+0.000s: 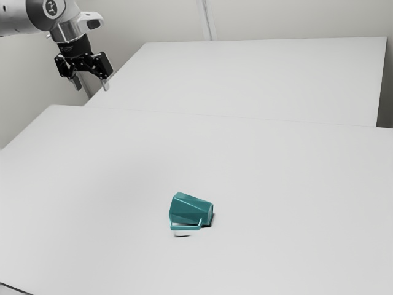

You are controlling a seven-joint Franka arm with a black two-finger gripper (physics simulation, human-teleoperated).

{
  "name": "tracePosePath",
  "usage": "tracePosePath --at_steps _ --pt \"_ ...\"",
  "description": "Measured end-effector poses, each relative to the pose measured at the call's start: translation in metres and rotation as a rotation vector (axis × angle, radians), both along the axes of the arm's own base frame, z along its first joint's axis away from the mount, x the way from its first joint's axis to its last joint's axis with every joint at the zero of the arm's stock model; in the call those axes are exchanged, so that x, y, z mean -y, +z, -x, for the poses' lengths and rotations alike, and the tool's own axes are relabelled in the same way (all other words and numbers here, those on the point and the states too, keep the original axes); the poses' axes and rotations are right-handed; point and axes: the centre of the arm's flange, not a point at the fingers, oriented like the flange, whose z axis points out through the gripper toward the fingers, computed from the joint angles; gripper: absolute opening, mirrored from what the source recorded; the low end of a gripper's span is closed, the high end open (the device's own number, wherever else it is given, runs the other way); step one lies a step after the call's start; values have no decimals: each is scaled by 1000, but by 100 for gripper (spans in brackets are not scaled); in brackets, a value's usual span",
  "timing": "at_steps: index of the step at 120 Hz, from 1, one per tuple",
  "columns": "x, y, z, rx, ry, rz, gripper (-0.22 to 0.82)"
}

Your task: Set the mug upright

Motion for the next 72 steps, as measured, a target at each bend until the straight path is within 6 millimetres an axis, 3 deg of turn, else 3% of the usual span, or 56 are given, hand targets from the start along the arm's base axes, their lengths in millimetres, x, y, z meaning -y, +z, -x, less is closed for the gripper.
tracePosePath --at_steps 19,29,36,54,72 --pt "-3 -23 2 -41 7 28 60" --pt "-32 -70 8 -83 72 129 60" --pt "-40 -104 11 -87 95 218 60" --pt "-34 -199 32 -63 144 531 60" --pt "-20 -242 49 50 194 798 60"
